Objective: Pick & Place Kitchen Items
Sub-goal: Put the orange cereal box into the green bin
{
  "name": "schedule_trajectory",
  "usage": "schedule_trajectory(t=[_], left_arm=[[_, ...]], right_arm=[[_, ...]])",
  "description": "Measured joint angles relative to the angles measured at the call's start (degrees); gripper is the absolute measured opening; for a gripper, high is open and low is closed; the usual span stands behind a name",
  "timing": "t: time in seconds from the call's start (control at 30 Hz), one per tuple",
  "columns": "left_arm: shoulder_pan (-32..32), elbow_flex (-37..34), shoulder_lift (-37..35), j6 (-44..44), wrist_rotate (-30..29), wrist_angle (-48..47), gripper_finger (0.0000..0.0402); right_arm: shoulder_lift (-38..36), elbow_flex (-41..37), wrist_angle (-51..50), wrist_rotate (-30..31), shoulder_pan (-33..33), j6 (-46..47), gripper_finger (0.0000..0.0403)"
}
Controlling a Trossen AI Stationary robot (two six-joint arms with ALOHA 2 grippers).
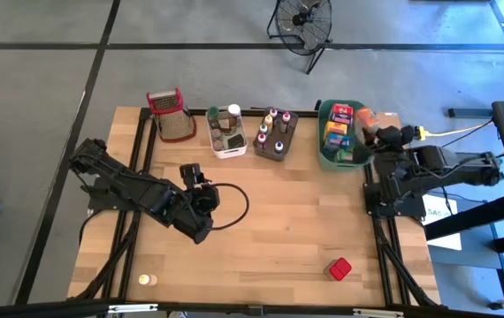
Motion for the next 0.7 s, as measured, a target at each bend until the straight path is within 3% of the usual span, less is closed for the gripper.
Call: schedule_trajectory(t=[0.2,0.4,0.7], left_arm=[[0.0,0.0,0.0,-0.5,-0.1,0.0,0.0281],[0.0,0.0,0.0,-0.9,-1.9,0.1,0.0283],[0.0,0.0,0.0,0.6,-2.8,0.0,0.0283]], right_arm=[[-1.9,-4.0,5.4,2.2,-7.8,-1.4,0.0121],[-1.8,-13.1,20.1,4.0,-14.2,-5.2,0.0121],[-1.8,-21.9,32.3,4.4,-19.2,-8.6,0.0121]])
